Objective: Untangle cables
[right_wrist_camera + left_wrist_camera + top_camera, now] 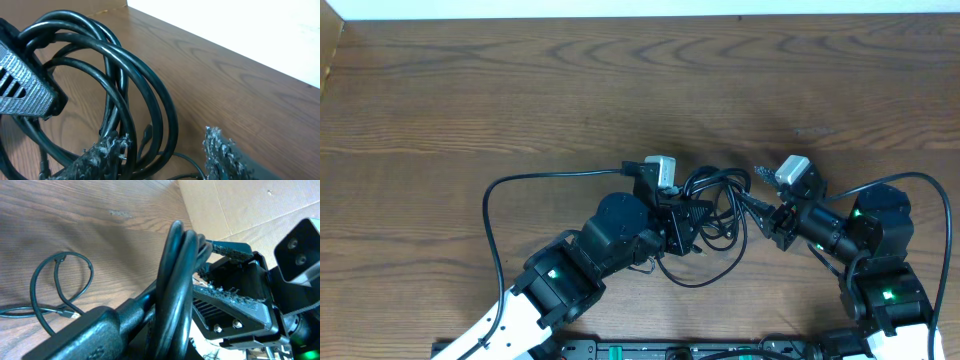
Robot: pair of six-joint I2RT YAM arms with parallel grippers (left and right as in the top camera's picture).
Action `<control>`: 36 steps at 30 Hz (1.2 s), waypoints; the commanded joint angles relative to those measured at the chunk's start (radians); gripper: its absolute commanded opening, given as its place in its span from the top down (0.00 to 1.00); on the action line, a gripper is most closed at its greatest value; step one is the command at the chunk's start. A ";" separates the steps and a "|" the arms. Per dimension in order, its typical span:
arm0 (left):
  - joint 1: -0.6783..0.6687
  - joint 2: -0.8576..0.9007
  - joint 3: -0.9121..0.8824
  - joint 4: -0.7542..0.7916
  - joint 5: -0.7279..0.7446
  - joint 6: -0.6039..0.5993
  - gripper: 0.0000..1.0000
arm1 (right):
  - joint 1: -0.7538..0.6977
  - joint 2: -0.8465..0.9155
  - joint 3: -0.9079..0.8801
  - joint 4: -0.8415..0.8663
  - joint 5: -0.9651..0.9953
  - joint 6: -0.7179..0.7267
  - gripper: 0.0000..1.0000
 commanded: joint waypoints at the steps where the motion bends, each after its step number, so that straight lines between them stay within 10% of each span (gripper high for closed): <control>1: 0.001 -0.014 0.003 0.023 0.074 0.026 0.92 | 0.017 0.003 0.010 -0.003 0.035 -0.010 0.50; 21: 0.001 0.004 0.003 0.027 0.325 0.197 0.93 | 0.016 0.125 0.010 0.145 0.349 0.135 0.47; 31: 0.002 -0.022 0.003 0.068 0.319 0.291 0.93 | -0.005 0.181 0.010 -0.097 0.814 0.492 0.04; 36: 0.004 -0.071 0.003 0.068 0.236 0.330 0.93 | -0.032 0.182 0.010 -0.194 0.801 0.492 0.01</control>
